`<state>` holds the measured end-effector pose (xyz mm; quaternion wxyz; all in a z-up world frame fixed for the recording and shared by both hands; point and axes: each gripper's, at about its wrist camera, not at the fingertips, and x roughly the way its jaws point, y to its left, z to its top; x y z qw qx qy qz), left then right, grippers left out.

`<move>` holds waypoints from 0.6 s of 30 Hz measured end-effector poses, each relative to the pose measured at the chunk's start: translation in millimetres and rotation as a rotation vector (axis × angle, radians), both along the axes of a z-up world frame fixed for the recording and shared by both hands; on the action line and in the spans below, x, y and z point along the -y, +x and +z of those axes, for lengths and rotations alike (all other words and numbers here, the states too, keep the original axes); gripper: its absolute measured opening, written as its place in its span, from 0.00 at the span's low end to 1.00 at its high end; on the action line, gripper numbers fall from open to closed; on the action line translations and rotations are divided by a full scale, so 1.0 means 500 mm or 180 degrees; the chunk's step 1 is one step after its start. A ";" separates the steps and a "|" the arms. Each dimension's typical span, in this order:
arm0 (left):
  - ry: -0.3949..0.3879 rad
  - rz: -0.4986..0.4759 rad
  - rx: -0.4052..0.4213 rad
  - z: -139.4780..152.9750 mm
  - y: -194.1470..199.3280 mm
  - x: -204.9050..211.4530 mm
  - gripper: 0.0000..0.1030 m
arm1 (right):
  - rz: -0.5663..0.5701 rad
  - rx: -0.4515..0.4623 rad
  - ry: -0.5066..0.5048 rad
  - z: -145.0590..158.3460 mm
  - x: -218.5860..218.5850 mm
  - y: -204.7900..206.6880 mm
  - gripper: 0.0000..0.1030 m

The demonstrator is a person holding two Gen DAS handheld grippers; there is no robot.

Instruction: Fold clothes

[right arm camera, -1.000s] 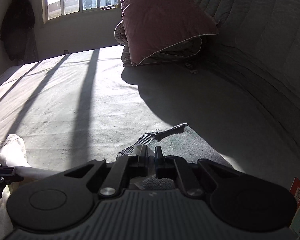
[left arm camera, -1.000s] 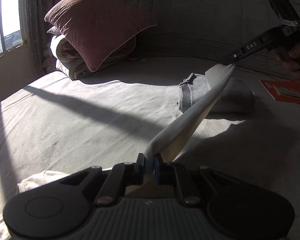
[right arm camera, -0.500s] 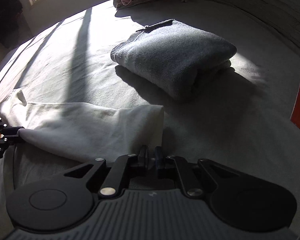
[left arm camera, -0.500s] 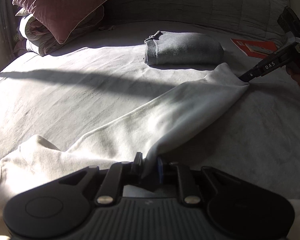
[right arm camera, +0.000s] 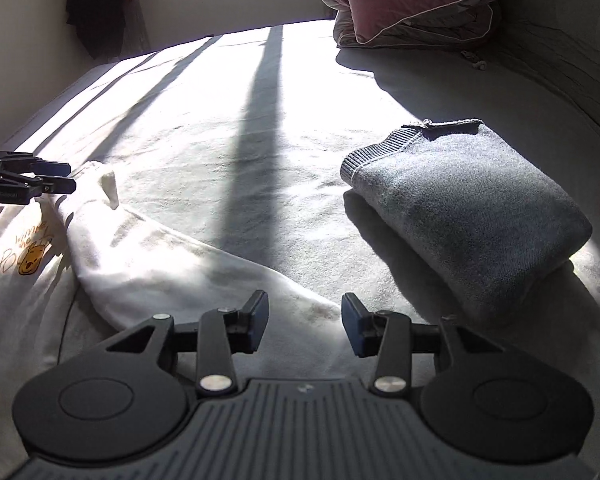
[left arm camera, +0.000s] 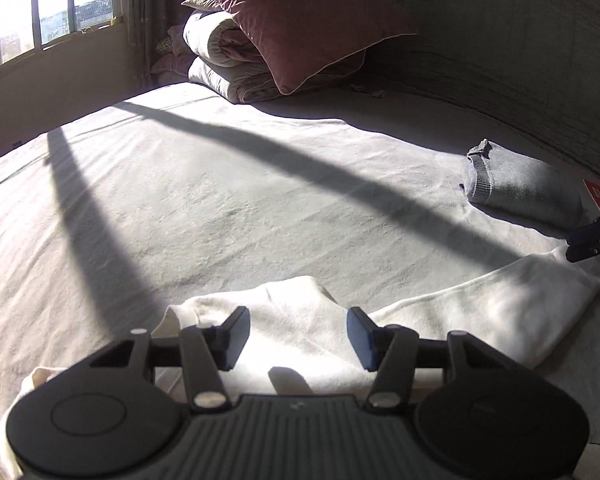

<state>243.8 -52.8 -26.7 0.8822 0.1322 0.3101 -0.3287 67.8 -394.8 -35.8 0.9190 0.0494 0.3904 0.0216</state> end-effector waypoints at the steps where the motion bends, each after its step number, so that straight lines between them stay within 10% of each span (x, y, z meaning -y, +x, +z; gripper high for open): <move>1: 0.0002 0.0115 0.0015 -0.001 0.020 -0.012 0.59 | 0.0053 -0.0017 -0.0011 -0.004 -0.007 0.011 0.44; 12: -0.0196 0.0350 -0.0511 -0.063 0.163 -0.051 0.58 | 0.0397 -0.0155 -0.0086 -0.042 -0.050 0.072 0.44; 16: -0.0154 0.0302 -0.0653 -0.084 0.165 -0.036 0.35 | 0.0456 -0.0176 -0.0107 -0.050 -0.055 0.072 0.35; 18: -0.0149 0.0322 -0.0598 -0.085 0.154 -0.033 0.17 | 0.0535 -0.0177 -0.0229 -0.050 -0.071 0.067 0.14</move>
